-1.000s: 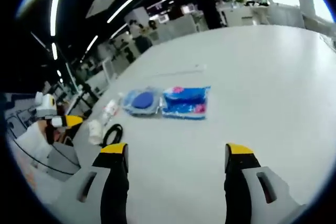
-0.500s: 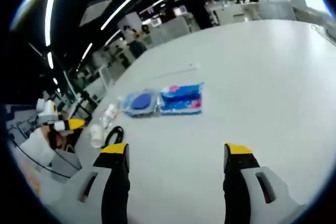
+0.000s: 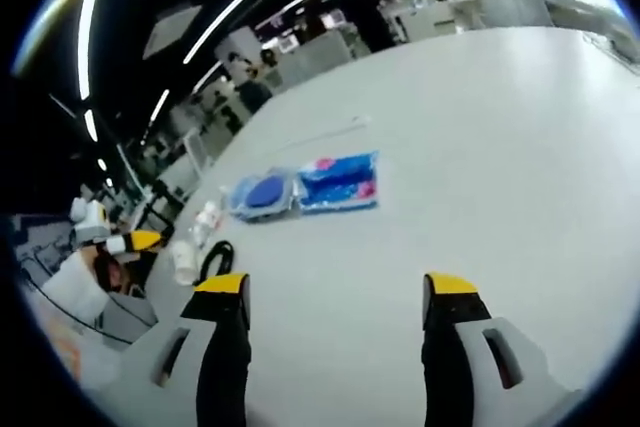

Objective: Arrange the tabletop items into an orderly group along one side of the table until the central work area is clear of visible clutter.

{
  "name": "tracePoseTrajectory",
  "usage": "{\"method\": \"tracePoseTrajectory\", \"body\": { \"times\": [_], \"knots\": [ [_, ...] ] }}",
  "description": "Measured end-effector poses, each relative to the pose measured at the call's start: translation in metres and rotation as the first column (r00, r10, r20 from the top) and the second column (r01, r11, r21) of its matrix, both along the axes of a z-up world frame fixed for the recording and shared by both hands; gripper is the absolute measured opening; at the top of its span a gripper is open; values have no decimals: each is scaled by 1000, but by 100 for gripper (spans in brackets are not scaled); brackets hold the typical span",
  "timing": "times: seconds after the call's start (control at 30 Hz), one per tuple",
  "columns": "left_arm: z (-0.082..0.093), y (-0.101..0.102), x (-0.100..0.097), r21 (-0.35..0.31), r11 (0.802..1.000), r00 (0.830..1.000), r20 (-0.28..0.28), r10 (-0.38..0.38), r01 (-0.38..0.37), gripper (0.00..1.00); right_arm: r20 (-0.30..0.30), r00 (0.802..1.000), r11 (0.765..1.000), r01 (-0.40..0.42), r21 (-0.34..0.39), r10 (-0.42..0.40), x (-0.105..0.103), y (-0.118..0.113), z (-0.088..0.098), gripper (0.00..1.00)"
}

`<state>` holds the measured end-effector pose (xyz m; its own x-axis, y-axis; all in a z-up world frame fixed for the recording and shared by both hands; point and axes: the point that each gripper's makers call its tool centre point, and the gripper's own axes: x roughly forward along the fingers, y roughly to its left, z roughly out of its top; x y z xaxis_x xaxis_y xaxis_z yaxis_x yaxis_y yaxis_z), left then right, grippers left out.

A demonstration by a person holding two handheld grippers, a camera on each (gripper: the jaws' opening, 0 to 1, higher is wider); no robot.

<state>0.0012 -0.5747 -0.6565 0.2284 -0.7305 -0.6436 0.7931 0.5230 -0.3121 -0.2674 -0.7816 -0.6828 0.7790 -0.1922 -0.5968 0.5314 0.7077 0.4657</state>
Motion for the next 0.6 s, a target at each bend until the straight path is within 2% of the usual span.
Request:
{"method": "tracePoseTrajectory", "body": {
  "times": [0.23,0.6],
  "knots": [
    [-3,5,11,11,1000,1000,1,22,-22,73,0,1000,999,17,28,-17,-1,3,-3,67],
    [-2,2,29,17,999,1000,15,28,-28,72,2,999,999,32,40,-32,3,5,-4,66]
  ]
}}
